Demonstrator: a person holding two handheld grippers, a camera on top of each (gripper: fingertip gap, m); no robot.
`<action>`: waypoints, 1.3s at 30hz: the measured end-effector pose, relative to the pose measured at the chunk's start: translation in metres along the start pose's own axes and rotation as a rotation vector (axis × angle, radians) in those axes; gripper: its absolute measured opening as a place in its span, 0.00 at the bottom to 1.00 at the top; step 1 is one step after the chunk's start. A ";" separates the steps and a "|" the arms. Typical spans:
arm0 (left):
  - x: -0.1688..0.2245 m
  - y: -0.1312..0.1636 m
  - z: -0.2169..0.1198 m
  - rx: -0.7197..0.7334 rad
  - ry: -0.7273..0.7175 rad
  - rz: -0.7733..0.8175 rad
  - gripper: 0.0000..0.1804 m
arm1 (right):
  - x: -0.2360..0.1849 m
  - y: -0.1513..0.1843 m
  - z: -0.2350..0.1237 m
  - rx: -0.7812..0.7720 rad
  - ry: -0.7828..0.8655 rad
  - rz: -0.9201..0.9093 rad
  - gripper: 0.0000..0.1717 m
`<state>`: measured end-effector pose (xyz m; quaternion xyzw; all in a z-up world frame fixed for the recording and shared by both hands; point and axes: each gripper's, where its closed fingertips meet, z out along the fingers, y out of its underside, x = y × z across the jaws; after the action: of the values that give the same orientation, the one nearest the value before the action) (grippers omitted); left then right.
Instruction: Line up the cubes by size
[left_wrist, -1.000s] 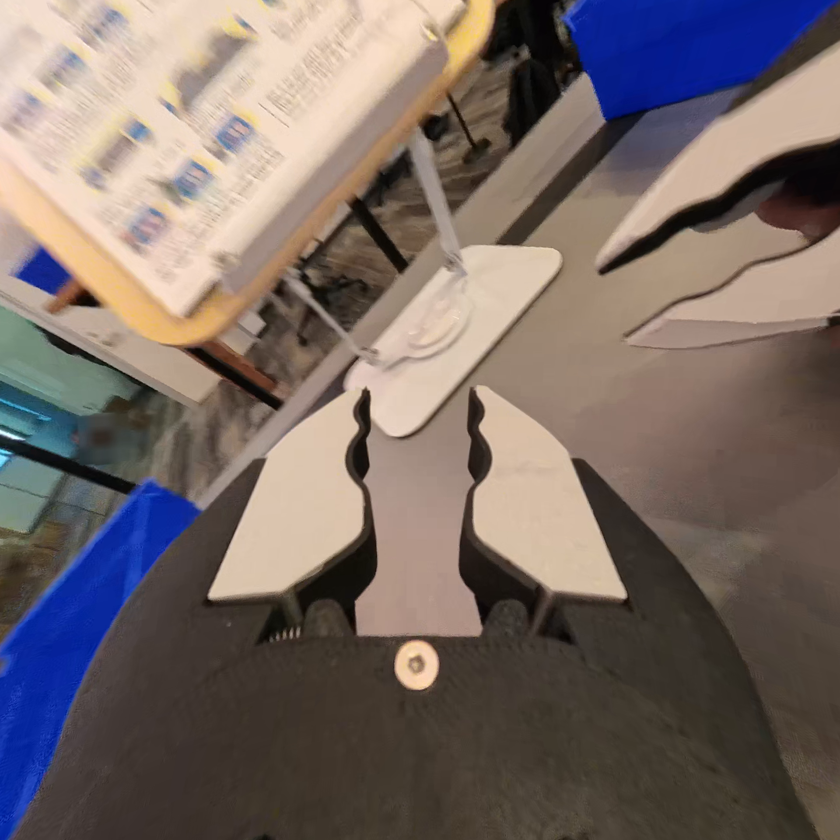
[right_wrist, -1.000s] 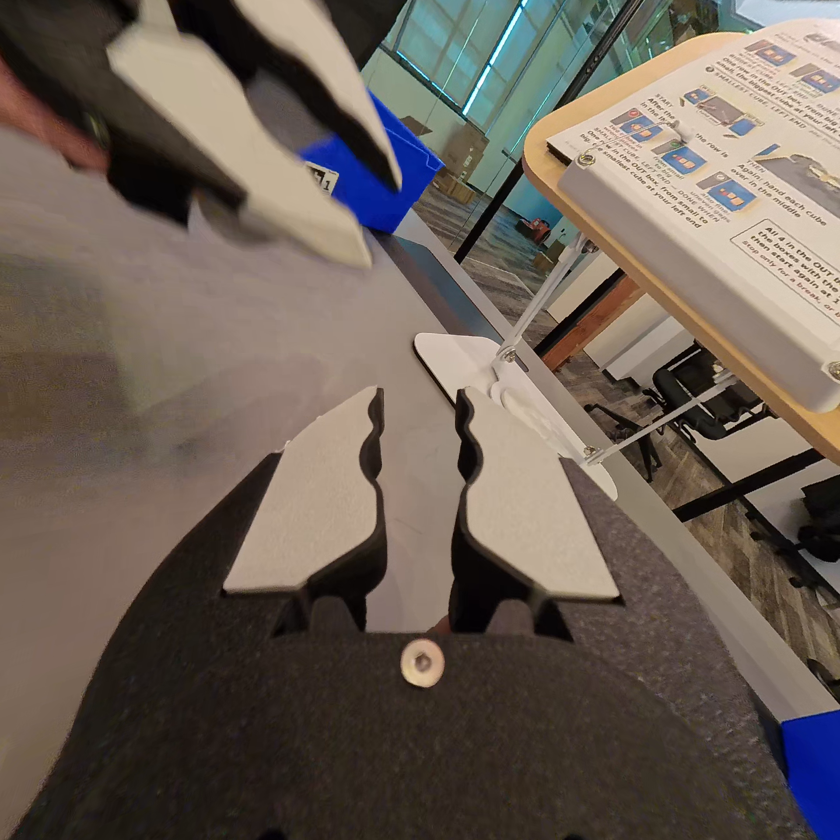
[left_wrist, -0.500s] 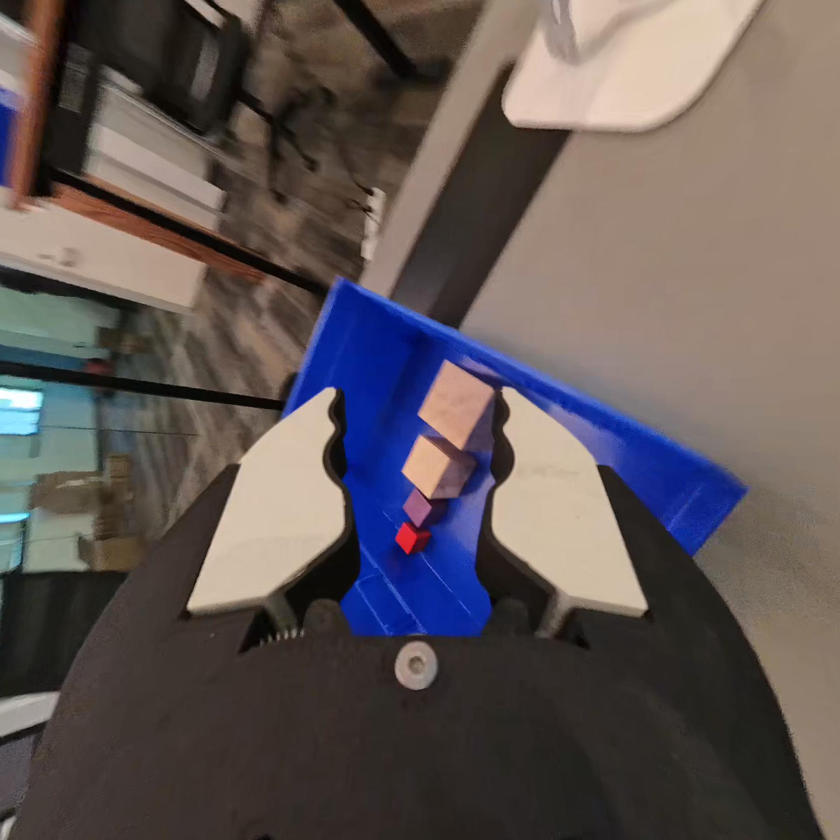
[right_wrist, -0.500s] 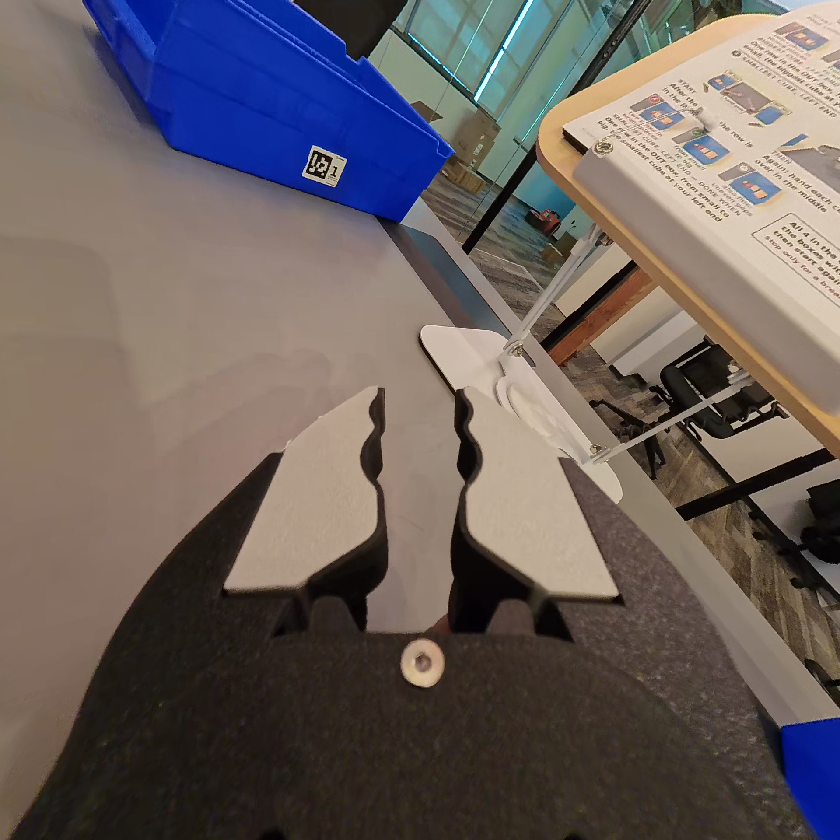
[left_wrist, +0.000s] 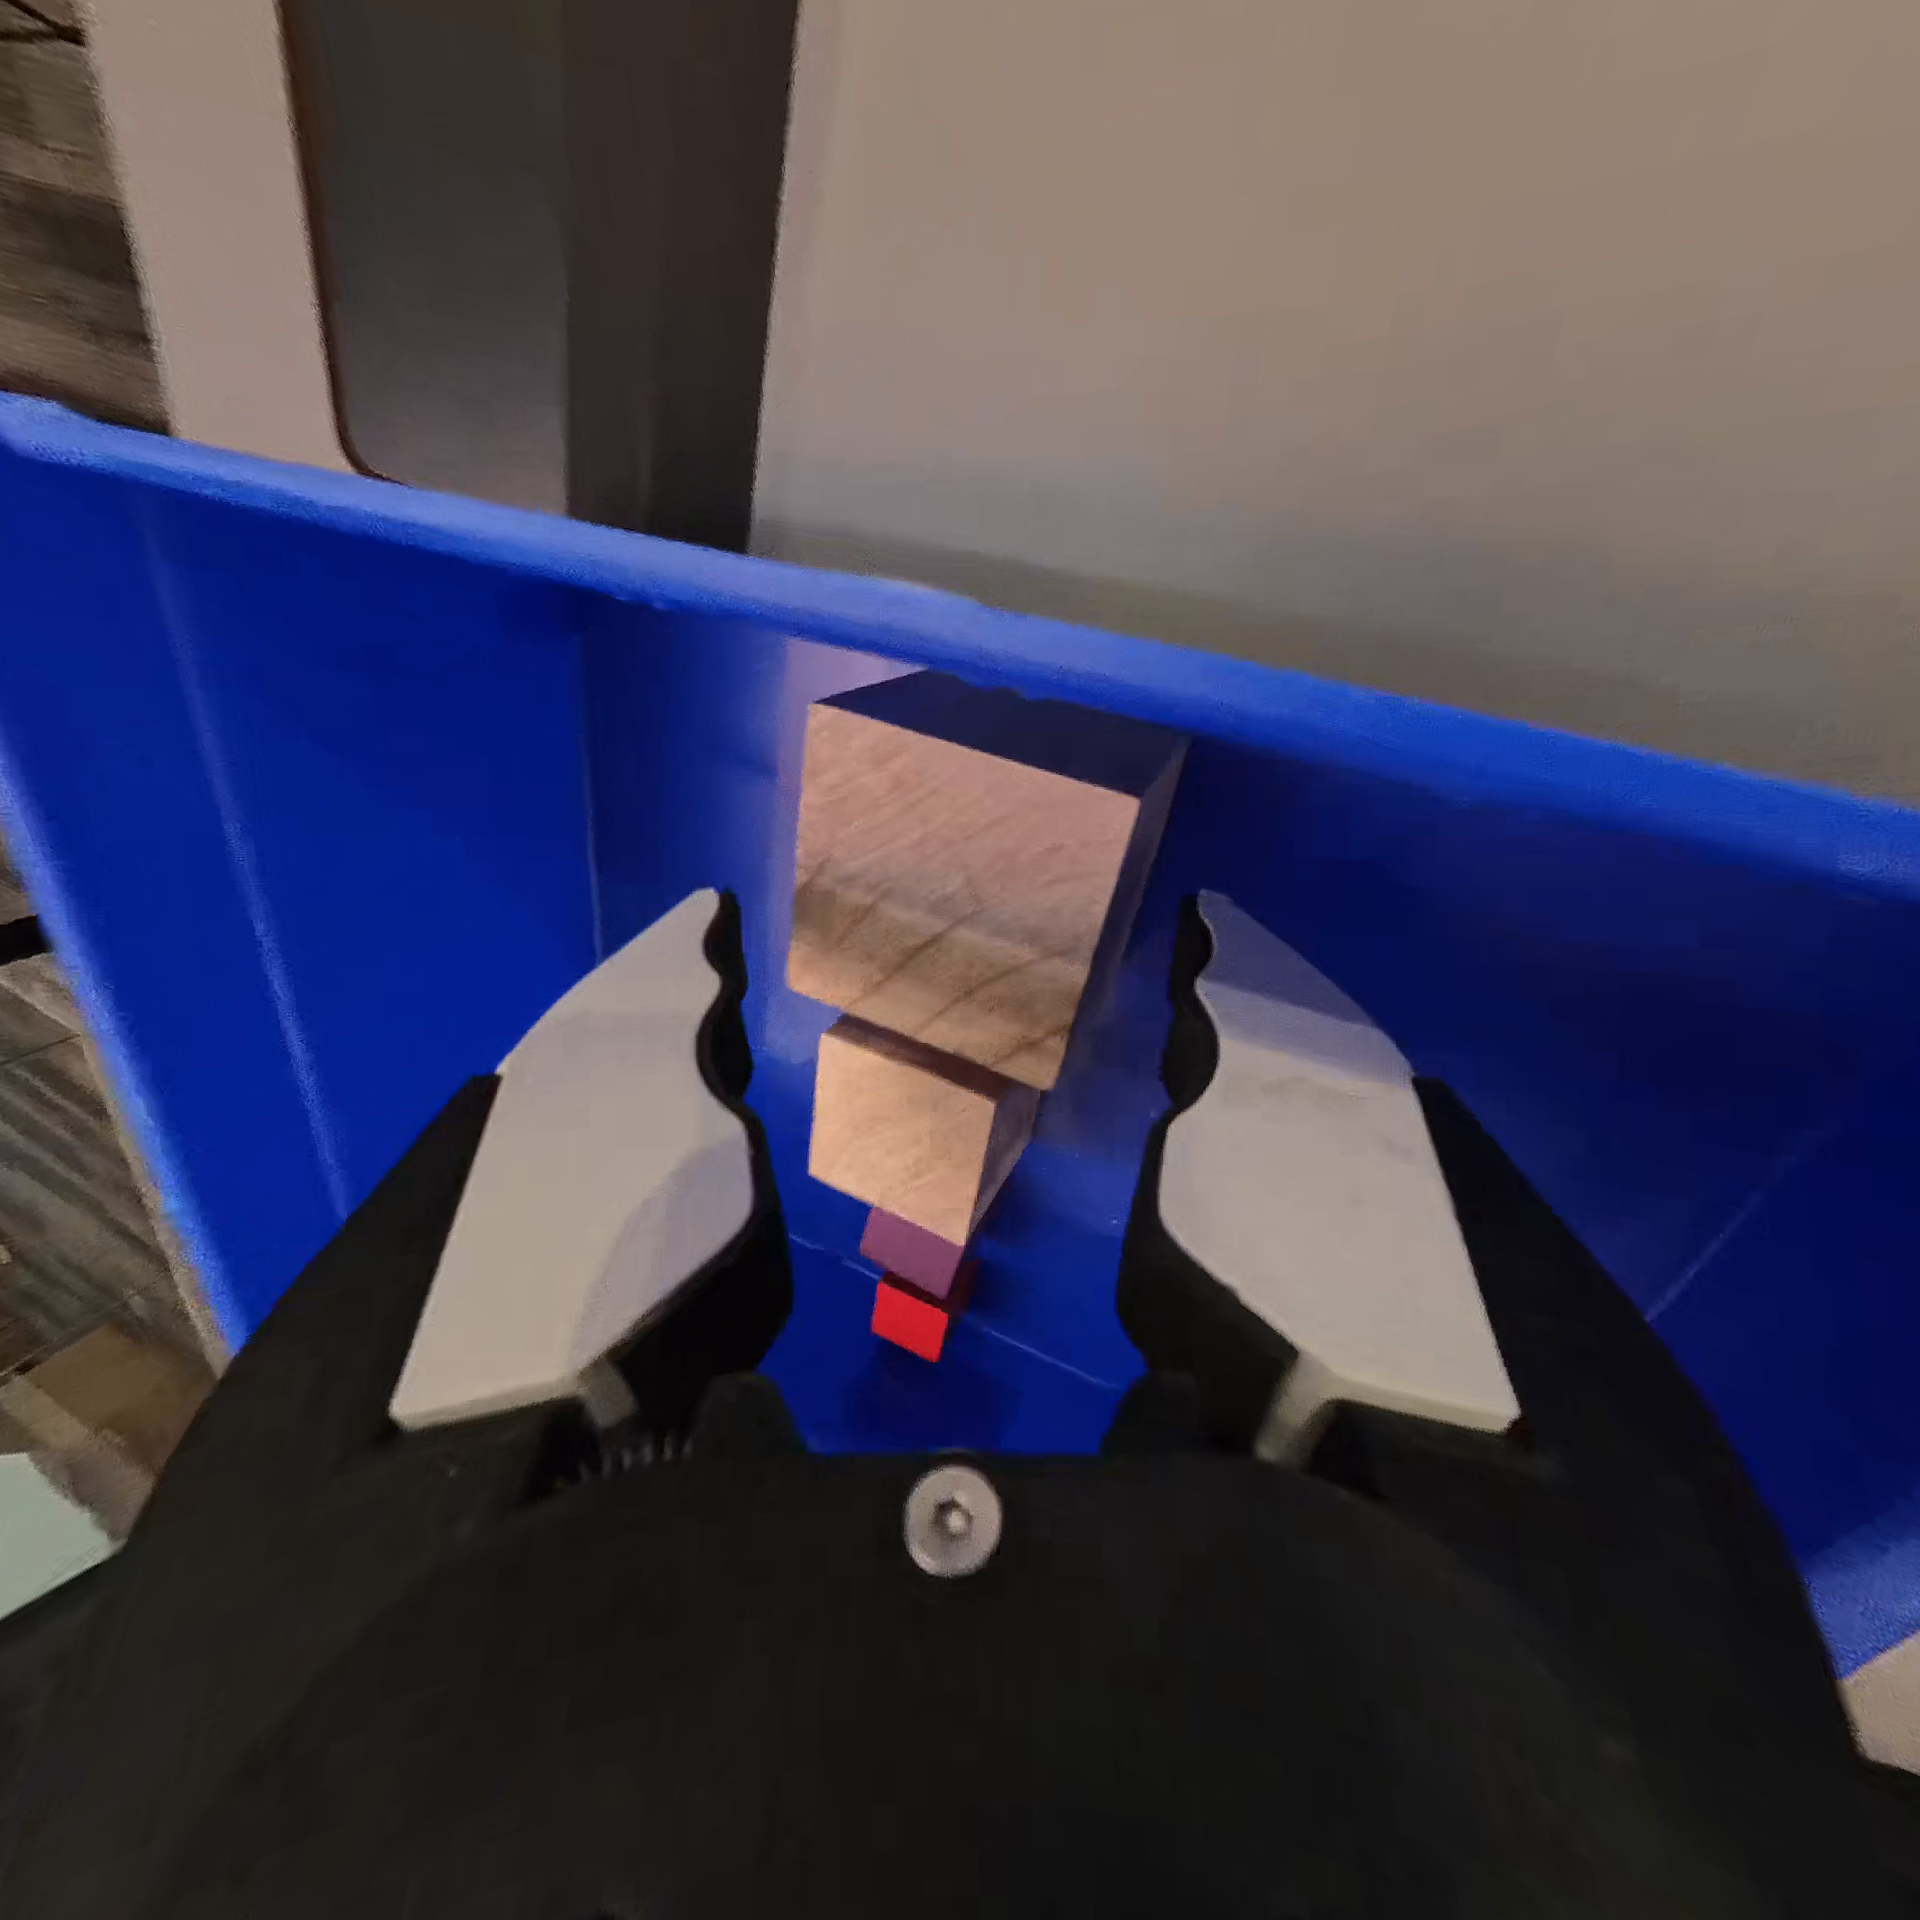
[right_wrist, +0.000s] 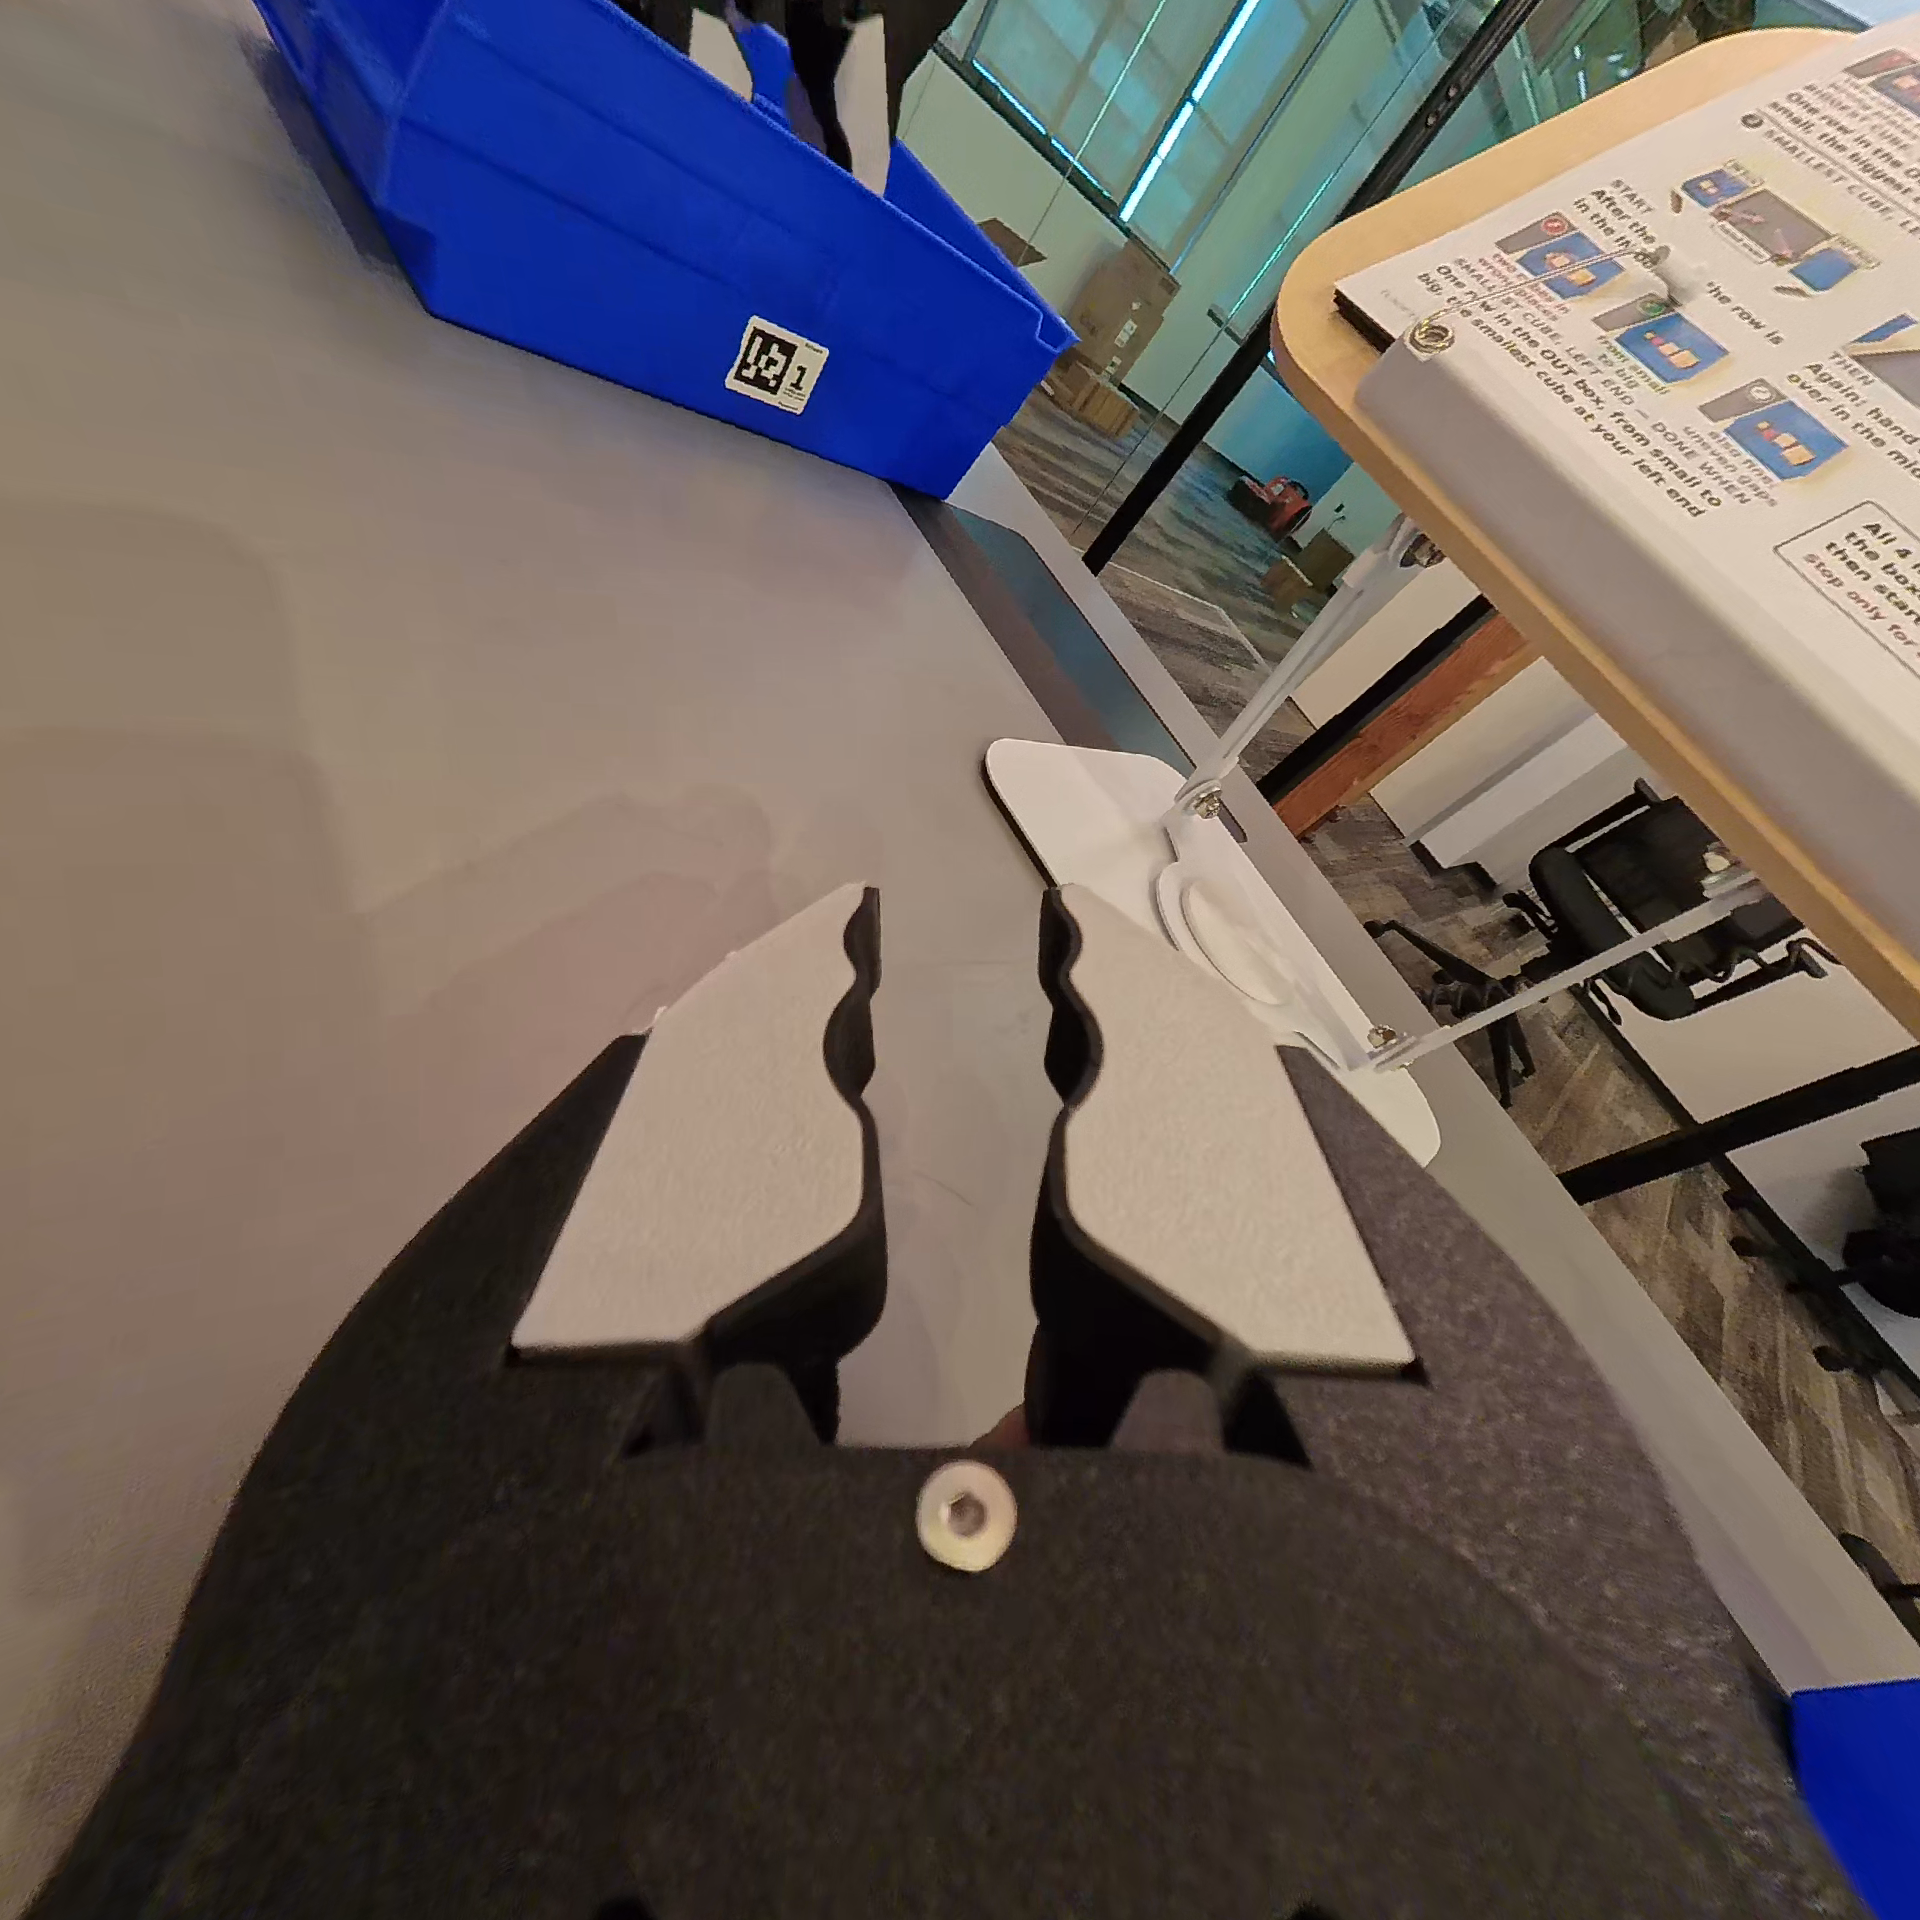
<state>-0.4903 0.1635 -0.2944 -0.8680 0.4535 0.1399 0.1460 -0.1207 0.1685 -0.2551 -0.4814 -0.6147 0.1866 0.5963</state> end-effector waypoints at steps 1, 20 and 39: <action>0.003 0.000 0.003 0.003 0.020 0.003 0.41 | 0.000 0.000 0.000 0.000 -0.002 -0.001 0.17; -0.016 -0.014 -0.138 0.299 -0.364 -0.083 0.35 | 0.013 -0.018 -0.008 0.117 0.005 0.097 0.18; 0.143 -0.278 -0.318 1.320 -0.346 0.172 0.34 | 0.066 -0.223 -0.076 0.733 -0.219 0.183 0.39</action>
<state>-0.1462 0.0881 -0.0210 -0.5234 0.4811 -0.0180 0.7030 -0.1220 0.0919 -0.0231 -0.2667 -0.5220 0.4964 0.6403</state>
